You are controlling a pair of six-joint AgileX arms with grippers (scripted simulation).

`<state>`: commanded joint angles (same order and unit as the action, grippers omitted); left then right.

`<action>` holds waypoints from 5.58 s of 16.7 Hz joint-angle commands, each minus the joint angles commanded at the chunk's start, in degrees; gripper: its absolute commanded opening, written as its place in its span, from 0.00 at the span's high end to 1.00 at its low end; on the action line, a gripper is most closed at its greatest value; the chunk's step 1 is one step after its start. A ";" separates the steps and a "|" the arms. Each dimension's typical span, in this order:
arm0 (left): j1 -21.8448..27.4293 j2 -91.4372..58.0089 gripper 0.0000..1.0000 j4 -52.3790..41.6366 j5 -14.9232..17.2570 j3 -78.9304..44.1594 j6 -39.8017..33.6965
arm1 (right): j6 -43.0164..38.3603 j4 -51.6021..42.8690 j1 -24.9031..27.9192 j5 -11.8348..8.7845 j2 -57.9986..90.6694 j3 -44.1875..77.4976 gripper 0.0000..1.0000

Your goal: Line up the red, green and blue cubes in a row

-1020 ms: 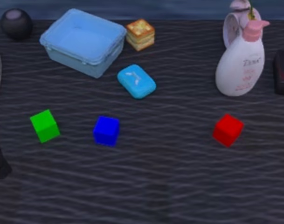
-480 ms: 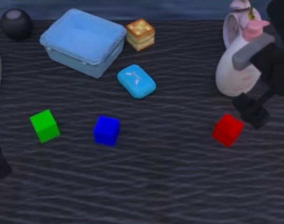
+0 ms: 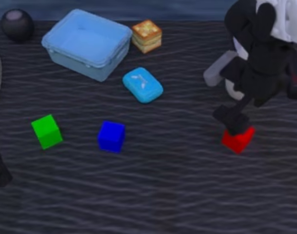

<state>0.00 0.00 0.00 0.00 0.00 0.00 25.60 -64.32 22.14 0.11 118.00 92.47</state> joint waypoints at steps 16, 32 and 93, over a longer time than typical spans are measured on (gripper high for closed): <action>0.00 0.00 0.00 0.00 0.00 0.00 0.00 | -0.12 17.55 0.15 0.06 7.32 -10.38 0.00; 0.00 0.00 0.00 0.00 0.00 0.00 0.00 | -0.12 17.55 0.15 0.06 7.32 -10.38 0.98; 0.00 0.00 0.00 0.00 0.00 0.00 0.00 | 6.55 2.38 34.92 -0.71 18.39 17.14 0.62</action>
<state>0.00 0.00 0.00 0.00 0.00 0.00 32.15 -61.94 57.06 -0.60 136.39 109.61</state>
